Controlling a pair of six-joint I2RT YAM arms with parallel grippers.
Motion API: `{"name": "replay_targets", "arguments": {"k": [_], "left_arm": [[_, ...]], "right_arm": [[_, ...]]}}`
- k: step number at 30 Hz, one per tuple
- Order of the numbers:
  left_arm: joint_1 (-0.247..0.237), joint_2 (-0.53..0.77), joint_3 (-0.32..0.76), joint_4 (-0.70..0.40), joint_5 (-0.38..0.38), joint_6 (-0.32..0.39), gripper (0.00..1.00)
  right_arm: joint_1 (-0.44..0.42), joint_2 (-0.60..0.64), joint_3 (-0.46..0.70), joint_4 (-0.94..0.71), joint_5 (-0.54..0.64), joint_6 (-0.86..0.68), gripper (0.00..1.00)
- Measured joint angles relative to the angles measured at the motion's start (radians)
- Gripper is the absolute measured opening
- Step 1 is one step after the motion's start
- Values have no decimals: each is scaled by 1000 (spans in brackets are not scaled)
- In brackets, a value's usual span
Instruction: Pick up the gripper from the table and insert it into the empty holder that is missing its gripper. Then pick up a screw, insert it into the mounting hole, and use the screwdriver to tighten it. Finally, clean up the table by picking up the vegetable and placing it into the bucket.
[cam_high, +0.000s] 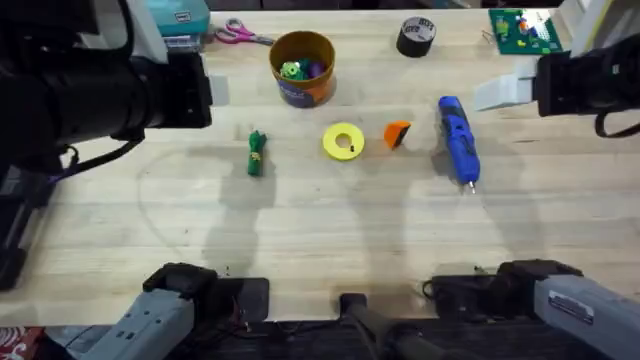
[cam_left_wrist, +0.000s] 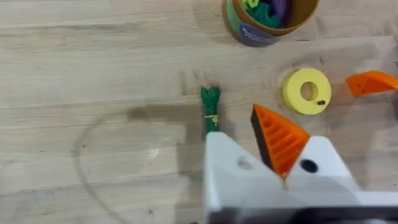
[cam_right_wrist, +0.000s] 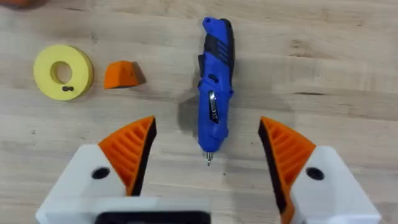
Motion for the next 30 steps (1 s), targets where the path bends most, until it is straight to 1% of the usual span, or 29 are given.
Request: {"name": "replay_targets", "arguments": {"k": [1, 2, 6, 7, 8, 11, 24, 27, 30], "left_arm": [[0, 0, 0, 0, 0, 0, 28], [0, 0, 0, 0, -3, 5, 165], [0, 0, 0, 1, -4, 6, 801], [0, 0, 0, 1, -4, 4, 929], [0, 0, 0, 1, -3, 3, 969], [0, 0, 0, 1, -4, 3, 985], [0, 0, 0, 4, -7, 3, 986], [0, 0, 0, 27, -15, 3, 985], [0, 0, 0, 79, -21, 3, 987]], "right_arm": [[0, 0, 0, 0, 0, 0, 997], [0, 0, 0, 0, 0, 0, 997], [0, 0, 0, 0, 0, 0, 997], [0, 0, 0, 0, 0, 0, 997], [0, 0, 0, 0, 0, 0, 997], [0, 0, 0, 0, 0, 0, 997], [0, 0, 0, 0, 0, 0, 997], [0, 0, 0, 0, 0, 0, 997], [0, 0, 0, 0, 0, 0, 997]]}}
